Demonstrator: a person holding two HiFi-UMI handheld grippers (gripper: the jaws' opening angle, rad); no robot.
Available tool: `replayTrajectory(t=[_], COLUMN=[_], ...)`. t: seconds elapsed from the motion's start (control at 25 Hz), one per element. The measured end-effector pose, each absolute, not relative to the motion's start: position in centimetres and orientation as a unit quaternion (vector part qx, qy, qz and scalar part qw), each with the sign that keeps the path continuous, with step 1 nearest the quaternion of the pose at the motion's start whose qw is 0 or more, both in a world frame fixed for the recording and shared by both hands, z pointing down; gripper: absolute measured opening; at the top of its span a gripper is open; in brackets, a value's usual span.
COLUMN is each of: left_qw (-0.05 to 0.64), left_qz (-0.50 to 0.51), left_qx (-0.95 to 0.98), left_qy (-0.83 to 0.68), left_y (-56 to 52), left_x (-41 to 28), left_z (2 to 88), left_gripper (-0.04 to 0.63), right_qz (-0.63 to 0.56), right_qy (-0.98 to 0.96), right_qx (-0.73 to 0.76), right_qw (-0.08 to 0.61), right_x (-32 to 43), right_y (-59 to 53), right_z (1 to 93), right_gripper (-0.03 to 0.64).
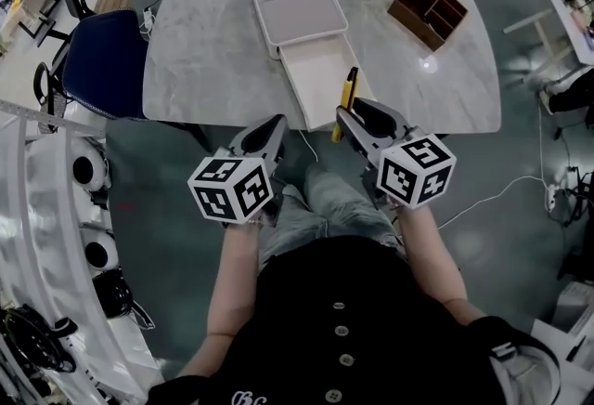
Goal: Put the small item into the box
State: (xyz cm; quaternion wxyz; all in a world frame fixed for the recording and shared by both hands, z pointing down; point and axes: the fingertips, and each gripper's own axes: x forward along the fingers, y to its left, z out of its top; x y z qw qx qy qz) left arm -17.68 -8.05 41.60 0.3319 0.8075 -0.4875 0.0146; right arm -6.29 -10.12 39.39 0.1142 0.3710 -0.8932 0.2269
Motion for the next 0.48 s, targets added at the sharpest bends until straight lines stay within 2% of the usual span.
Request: replayTrajectory(t=[0.48], left_qw=[0.361], left_qz=[0.008], left_qx=[0.792], left_qy=[-0.492], left_y=[-9.1], left_x=[-18.3], left_z=[43.9], left_gripper=[0.018], right_qz=[0.238], right_qy=[-0.890], right_qx=[0.360], right_qw=[0.145], right_x=[-6.7], right_y=[-11.1], right_z=[41.3], right_gripper=[0.120])
